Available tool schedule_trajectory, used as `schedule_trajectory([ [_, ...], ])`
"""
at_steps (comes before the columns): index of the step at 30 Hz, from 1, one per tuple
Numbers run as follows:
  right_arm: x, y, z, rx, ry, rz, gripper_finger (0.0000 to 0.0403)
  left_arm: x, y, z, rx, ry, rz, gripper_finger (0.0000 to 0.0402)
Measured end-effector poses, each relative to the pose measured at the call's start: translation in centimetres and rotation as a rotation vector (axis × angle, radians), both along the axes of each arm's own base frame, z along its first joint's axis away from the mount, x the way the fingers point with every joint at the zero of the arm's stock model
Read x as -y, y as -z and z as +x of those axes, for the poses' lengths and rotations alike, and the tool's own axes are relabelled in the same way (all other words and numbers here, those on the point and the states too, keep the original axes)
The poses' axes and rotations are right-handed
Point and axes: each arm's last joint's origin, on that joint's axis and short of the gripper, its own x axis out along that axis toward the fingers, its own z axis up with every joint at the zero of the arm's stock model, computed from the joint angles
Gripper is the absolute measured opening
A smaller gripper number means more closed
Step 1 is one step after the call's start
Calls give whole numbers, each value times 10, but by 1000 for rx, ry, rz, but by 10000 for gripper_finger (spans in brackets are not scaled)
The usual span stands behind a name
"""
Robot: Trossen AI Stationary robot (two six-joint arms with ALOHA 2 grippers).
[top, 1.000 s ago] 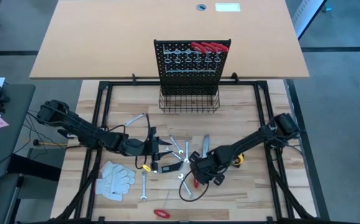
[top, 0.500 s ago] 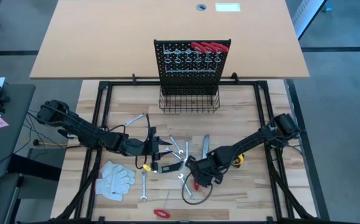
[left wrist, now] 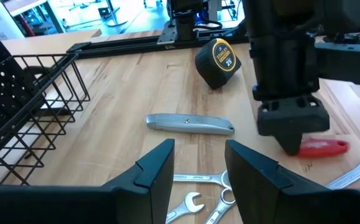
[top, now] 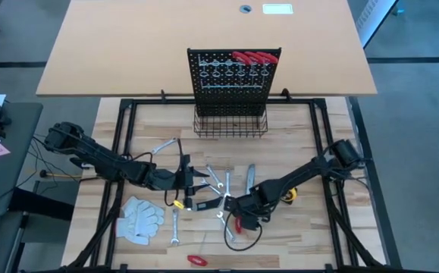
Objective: Hang tools onto peg board
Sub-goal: Hang the red allen wrench on the pegboard
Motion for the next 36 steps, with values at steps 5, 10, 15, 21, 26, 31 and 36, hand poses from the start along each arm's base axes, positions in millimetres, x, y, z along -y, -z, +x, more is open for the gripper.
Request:
schedule_trajectory([
  [5,-1,3,2,-26,71,62,134,0,0,0,-2,0,1,138],
  [10,0,4,1,-95,314,153,134,0,0,0,-3,0,1,138],
  [15,3,5,-1,-200,636,253,130,0,0,0,-4,0,1,138],
  [21,8,-2,-16,-326,858,232,99,0,0,0,-1,-2,-3,138],
  [26,2,-25,-29,-312,759,209,95,0,0,0,-1,-2,-4,138],
  [31,-3,-38,-22,-162,556,240,128,0,0,0,1,-2,-4,138],
  [36,-11,-36,-4,-54,380,240,206,-2,0,1,6,-11,-8,138],
])
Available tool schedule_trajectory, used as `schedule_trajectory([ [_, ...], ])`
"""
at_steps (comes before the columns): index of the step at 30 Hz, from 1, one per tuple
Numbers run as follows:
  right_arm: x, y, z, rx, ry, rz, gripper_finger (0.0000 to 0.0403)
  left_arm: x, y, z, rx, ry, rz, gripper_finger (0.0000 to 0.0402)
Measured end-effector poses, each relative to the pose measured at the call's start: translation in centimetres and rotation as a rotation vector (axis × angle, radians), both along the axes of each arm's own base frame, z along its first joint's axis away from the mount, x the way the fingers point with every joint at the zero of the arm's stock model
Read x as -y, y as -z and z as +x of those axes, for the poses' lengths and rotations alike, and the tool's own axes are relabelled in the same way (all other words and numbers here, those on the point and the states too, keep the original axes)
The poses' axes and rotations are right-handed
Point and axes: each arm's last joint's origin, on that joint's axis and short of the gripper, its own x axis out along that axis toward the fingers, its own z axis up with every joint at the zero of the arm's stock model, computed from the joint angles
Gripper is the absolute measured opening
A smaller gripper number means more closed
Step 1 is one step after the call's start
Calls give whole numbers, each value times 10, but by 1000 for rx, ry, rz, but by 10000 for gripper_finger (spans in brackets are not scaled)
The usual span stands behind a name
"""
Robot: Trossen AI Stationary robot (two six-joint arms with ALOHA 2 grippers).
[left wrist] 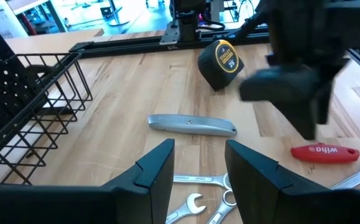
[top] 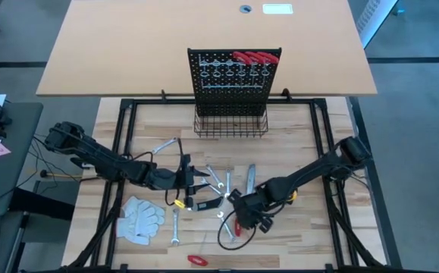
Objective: Hang tools onto peg board
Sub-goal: Hang the red allen wrench on the pegboard
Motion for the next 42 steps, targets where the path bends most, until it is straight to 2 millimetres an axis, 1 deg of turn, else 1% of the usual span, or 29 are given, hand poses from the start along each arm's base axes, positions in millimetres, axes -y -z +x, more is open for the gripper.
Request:
schedule_trajectory([
  [3,-5,5,10,-10,-108,-57,249,-2,0,0,1,-7,-5,138],
  [5,-9,11,12,-47,-211,-120,261,-2,0,1,1,-9,-7,138],
  [7,-13,19,15,-76,-288,-163,262,-2,0,1,1,-9,-7,138],
  [10,-20,23,21,-75,-361,-191,255,-2,1,0,-4,-11,-10,138],
  [15,-26,20,27,-35,-396,-196,230,-2,1,0,-5,-15,-25,138],
  [23,-16,21,30,-60,-339,-186,182,-2,1,0,-9,-15,-24,138],
  [26,-7,27,33,-105,-265,-174,169,-2,1,0,-8,-15,-24,138],
  [32,13,27,39,-190,21,-91,144,-2,2,0,-8,-17,-31,138],
  [36,25,15,38,-231,212,-28,123,-2,1,0,-9,-16,-28,138],
  [42,36,-9,32,-259,404,48,102,-2,3,-1,-23,-15,-24,138],
])
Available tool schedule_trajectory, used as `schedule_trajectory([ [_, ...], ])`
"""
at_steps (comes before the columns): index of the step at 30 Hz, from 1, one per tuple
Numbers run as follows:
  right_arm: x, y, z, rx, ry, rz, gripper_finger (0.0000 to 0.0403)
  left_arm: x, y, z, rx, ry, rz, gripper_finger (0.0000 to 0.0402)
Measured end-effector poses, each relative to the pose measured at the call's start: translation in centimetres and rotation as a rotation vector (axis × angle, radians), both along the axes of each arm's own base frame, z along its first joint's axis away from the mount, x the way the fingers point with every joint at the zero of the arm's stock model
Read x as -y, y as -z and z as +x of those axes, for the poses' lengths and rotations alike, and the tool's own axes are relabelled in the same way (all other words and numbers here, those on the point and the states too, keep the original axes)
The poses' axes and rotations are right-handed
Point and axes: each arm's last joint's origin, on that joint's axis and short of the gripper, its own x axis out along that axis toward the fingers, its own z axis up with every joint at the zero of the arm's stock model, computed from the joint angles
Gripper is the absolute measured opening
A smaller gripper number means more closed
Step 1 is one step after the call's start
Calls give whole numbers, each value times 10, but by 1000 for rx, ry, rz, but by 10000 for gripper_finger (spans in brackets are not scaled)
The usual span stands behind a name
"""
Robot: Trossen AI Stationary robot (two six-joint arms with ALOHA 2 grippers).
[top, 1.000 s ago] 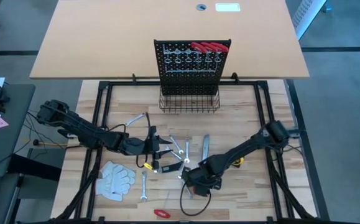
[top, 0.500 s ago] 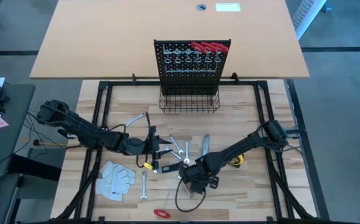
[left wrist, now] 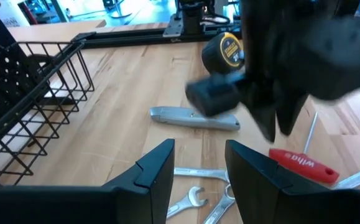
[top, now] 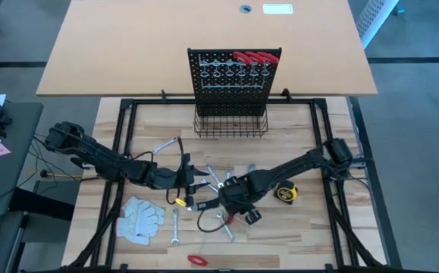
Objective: Hang tools onto peg board
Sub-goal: Hang the red allen wrench on the pegboard
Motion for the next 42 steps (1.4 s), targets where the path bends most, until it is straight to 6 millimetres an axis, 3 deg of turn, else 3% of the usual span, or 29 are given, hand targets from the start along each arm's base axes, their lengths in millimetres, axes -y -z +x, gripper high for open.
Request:
schedule_trajectory([
  [5,-12,-21,-12,27,13,28,102,3,1,-1,-11,10,0,138],
  [10,-30,4,-32,163,-45,82,102,7,1,-3,-12,27,2,138],
  [14,-33,22,-47,243,1,129,102,9,1,-3,-10,36,4,138],
  [22,-30,29,-43,372,-105,109,103,9,-2,-2,17,37,8,138],
  [32,-13,29,-37,405,-221,15,106,8,-2,-2,20,32,0,138],
  [35,-8,29,-35,401,-205,14,127,8,-2,-2,19,32,0,138],
  [42,1,40,-34,349,-197,-12,226,8,-1,-2,15,31,0,138],
])
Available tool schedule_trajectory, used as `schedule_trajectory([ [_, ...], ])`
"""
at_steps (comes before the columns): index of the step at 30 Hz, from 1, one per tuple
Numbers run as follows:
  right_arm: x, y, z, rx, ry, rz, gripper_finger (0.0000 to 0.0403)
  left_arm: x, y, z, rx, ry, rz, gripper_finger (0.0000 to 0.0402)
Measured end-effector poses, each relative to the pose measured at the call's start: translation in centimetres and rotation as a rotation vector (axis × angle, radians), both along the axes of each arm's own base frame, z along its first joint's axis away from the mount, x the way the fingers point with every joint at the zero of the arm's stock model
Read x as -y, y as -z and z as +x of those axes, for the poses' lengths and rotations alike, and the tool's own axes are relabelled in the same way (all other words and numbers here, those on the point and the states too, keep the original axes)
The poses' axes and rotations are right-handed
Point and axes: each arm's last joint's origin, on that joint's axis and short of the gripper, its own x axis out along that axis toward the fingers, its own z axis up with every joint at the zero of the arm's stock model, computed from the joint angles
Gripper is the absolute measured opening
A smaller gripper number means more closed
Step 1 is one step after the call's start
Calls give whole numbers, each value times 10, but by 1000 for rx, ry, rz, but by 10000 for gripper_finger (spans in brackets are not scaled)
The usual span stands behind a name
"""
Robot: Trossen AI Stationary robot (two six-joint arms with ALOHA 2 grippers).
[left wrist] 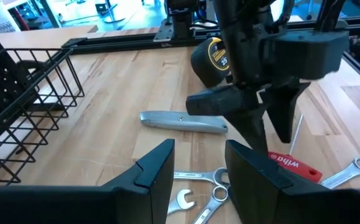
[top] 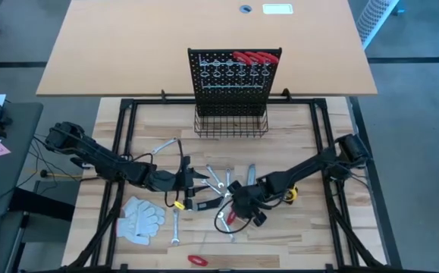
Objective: Hang tools onto peg board
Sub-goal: Hang the red allen wrench on the pegboard
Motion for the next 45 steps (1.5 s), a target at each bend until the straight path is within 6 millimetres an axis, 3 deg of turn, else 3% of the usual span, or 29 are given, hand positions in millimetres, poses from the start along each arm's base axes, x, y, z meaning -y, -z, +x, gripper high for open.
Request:
schedule_trajectory([
  [6,1,14,-2,-24,-46,-14,254,0,0,0,2,-3,-9,138],
  [20,0,38,10,12,-121,4,224,-1,0,0,2,-5,-9,138],
  [25,7,38,14,-5,-47,74,194,-1,0,0,1,-6,-12,138],
  [34,11,46,8,-80,111,157,105,-1,1,0,-4,-7,-12,138],
  [40,-6,36,2,-36,220,105,104,-1,1,0,-7,-8,-14,138],
  [45,-18,3,-18,84,329,-120,102,-1,1,0,-9,-9,-17,138],
])
